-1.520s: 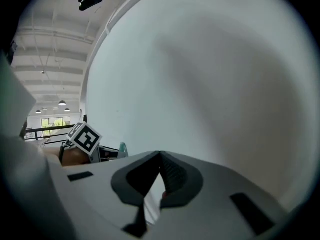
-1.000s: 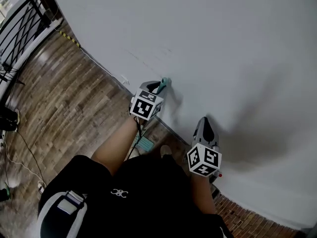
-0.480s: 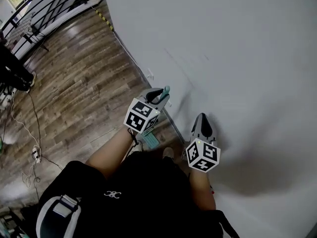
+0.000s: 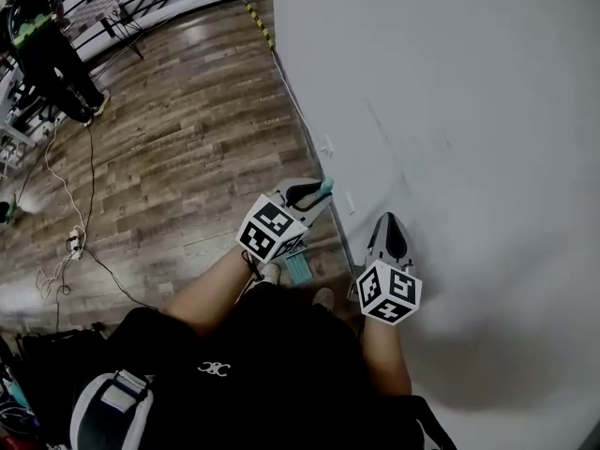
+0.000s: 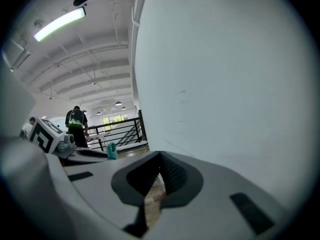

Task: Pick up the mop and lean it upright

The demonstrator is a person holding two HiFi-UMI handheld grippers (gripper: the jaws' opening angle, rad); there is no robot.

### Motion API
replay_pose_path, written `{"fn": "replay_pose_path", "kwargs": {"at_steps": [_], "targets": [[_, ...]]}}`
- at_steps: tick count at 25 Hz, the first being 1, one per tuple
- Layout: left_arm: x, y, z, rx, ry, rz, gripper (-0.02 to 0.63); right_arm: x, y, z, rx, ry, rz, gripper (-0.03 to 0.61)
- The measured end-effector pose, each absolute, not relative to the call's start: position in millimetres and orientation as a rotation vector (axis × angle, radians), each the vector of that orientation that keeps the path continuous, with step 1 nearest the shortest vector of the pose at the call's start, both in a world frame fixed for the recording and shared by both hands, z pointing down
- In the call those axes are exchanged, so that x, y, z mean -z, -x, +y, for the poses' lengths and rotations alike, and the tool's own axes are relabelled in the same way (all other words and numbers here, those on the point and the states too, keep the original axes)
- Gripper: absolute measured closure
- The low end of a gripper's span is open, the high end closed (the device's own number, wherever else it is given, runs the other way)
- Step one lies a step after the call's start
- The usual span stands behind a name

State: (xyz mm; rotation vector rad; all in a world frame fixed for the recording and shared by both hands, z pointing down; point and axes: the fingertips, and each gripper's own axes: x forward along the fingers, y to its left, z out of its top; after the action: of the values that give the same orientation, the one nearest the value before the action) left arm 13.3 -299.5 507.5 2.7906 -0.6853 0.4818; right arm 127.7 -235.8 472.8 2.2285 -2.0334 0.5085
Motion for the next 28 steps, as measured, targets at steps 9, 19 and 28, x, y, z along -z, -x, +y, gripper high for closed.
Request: {"fn": "replay_pose_path", "kwargs": {"at_steps": [9,19,28], "targets": [[-507.8,-7.8,-300.2,-0.45,-2.759,-0.708,0.517,-470.7,-121.0,-247.0,-0.483,-2.189,-2.075,0.572],[-509.5,-11.5,-302.8,-0.454,-2.768,-0.695,0.517,-466.0,-121.5,-248.2,-0.447,-2.186,-2.103,0.572],[-511.9,-31.6,-300.9,-0.452,-2.794,-0.641,0.517,-466.6,-127.7,-238.2,-0.44,-2.216,-2.07,0.572]]}}
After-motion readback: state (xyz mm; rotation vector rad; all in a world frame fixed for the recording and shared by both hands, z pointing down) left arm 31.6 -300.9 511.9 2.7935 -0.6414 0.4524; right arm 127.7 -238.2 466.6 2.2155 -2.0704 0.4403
